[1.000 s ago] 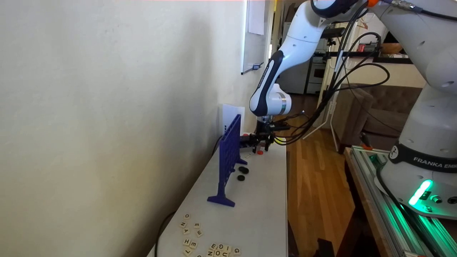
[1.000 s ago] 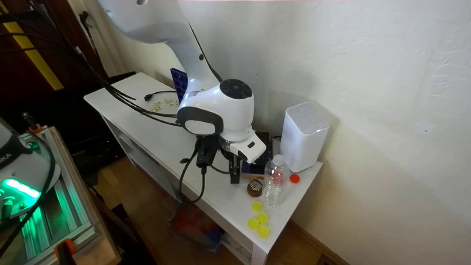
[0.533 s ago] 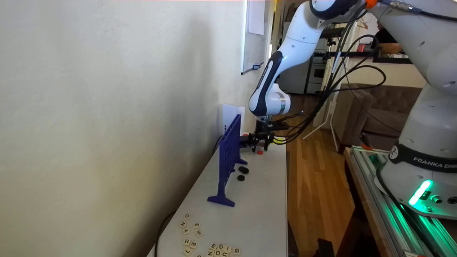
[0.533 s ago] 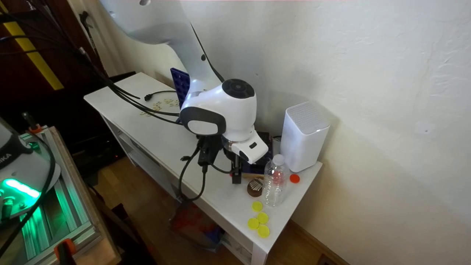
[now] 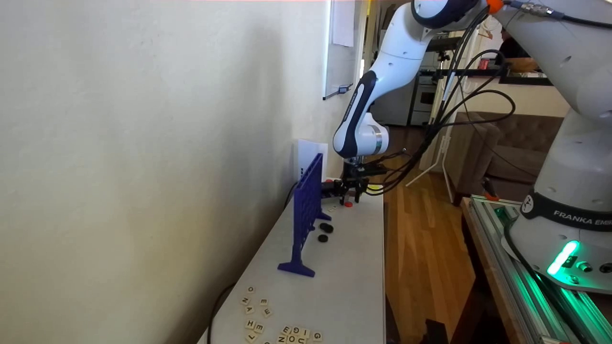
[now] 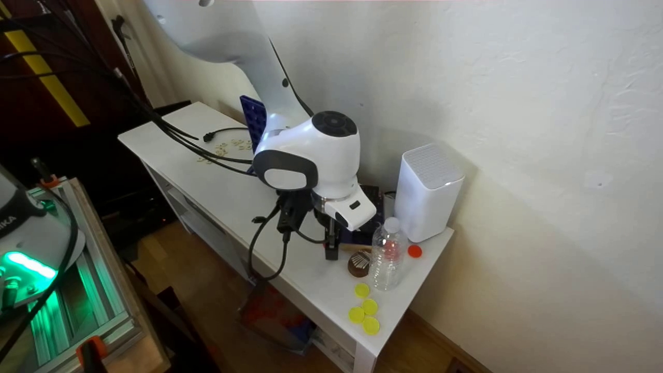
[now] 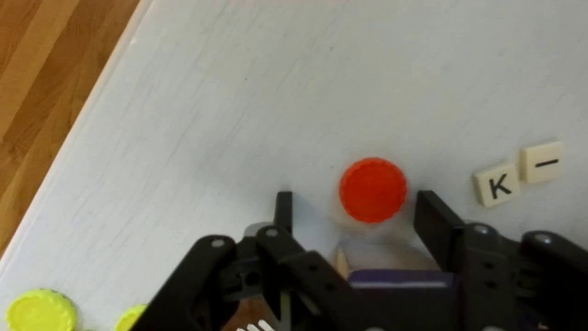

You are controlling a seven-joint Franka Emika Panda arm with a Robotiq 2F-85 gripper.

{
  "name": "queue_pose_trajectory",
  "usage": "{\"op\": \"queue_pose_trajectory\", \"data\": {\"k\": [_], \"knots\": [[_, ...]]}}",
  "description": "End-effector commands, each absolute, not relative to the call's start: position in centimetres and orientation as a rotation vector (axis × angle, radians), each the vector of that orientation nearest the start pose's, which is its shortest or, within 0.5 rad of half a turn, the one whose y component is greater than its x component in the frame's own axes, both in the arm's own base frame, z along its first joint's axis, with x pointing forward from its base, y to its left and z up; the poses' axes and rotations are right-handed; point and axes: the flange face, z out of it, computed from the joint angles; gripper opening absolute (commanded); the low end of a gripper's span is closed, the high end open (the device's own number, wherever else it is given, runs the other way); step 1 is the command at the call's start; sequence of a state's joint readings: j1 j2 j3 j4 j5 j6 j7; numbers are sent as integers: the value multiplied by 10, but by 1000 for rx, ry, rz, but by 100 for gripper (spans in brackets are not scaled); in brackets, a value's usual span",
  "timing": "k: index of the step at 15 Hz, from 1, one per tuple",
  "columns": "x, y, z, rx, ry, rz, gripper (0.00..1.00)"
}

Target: Pick up the red token closest to the purple object and place it in the purple on the far right

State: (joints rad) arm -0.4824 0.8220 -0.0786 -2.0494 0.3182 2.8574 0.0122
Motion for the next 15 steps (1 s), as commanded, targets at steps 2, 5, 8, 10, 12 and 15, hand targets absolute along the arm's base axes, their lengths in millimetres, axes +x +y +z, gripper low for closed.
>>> {"op": "queue_pose_trajectory", "data": {"k": [2,5,8,10,12,15], "knots": [[465,-310,31,-2847,1310,-13,59],[464,-309,34,-2858,1309,11,24],[452,-312,43,-2852,1299,90,8],[435,-312,57,-2829,1260,165,8],[416,-315,69,-2804,1245,219,8],[396,-316,92,-2772,1179,227,8]]}}
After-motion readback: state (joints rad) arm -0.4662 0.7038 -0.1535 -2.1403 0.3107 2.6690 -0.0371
